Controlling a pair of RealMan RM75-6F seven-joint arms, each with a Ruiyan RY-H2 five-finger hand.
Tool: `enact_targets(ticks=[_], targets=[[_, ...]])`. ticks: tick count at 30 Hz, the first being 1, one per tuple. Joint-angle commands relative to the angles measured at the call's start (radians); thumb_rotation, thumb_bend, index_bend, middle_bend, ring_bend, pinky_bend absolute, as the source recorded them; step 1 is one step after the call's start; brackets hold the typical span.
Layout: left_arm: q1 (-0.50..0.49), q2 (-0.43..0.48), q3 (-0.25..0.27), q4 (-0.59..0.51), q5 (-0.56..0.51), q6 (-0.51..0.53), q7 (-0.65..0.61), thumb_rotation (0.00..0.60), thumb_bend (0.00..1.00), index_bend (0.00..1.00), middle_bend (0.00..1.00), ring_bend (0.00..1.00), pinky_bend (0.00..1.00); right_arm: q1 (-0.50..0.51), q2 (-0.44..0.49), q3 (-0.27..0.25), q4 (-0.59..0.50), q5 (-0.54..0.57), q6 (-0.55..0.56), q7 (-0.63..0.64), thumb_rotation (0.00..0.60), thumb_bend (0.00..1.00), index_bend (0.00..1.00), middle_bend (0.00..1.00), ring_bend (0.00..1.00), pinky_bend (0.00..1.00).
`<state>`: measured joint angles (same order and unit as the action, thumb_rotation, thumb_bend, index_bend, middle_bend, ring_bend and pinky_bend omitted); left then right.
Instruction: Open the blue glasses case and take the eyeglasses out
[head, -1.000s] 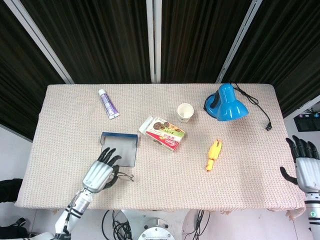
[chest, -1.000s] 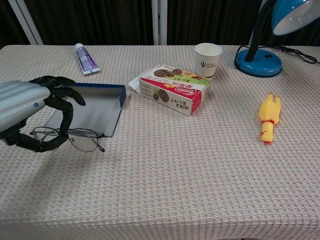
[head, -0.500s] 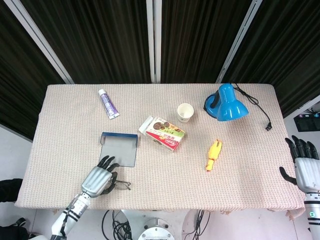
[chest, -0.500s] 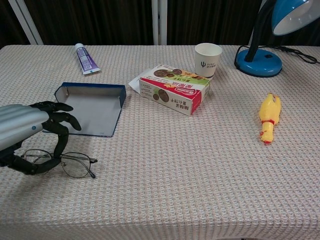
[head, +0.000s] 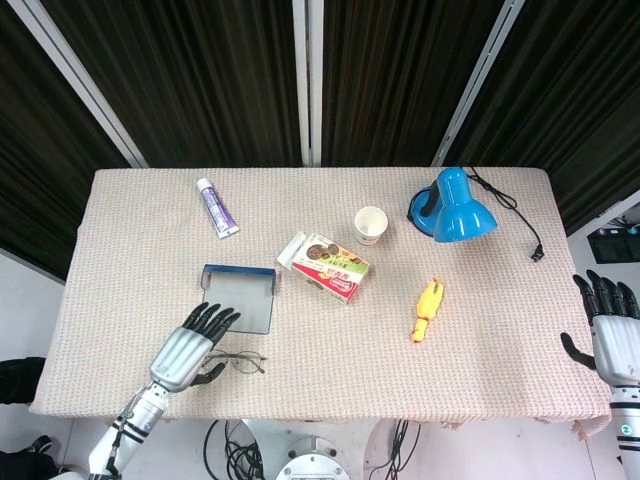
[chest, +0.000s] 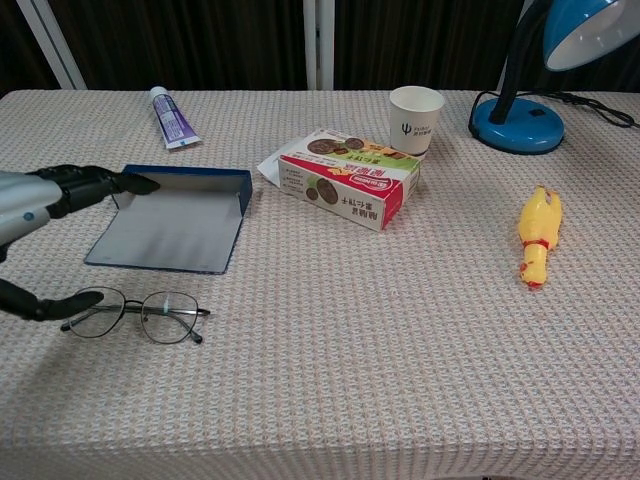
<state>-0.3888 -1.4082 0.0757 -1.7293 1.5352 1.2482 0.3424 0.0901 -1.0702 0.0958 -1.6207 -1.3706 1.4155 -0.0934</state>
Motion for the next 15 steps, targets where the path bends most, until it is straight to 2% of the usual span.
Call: enact_targets(ticks=[1,3,6,8,12,15], targets=[[0.033,0.069,-0.029,0.008,0.063,0.12,-0.047,0.6,0.3,0.0,0.03,0.0,0.02,-0.008,0.006,0.003,-0.006,-0.006,0.018,0.005,0.6,0.25,0.0,0.0,0.0,0.0],[0.056,0.124,-0.036,0.027,0.063,0.164,-0.072,0.6,0.28,0.0,0.01,0.0,0.02,-0.013,0.006,0.0,-0.006,-0.017,0.031,0.006,0.6,0.24,0.0,0.0,0.0,0.0],[0.094,0.213,-0.04,0.023,-0.004,0.181,-0.081,0.6,0.15,0.0,0.0,0.0,0.02,-0.02,-0.005,-0.008,0.002,-0.034,0.043,0.006,0.6,0.24,0.0,0.0,0.0,0.0],[0.117,0.252,-0.045,0.025,-0.04,0.196,-0.081,0.6,0.1,0.0,0.0,0.0,0.02,-0.023,-0.013,-0.013,0.007,-0.039,0.047,0.011,0.6,0.24,0.0,0.0,0.0,0.0],[0.173,0.29,-0.052,0.101,-0.06,0.261,-0.129,0.6,0.09,0.0,0.0,0.0,0.01,-0.025,-0.029,-0.016,0.015,-0.04,0.047,0.004,0.6,0.24,0.0,0.0,0.0,0.0],[0.192,0.298,-0.046,0.141,-0.053,0.266,-0.188,0.6,0.09,0.0,0.0,0.0,0.01,-0.021,-0.032,-0.016,0.011,-0.04,0.043,-0.008,0.6,0.24,0.0,0.0,0.0,0.0]])
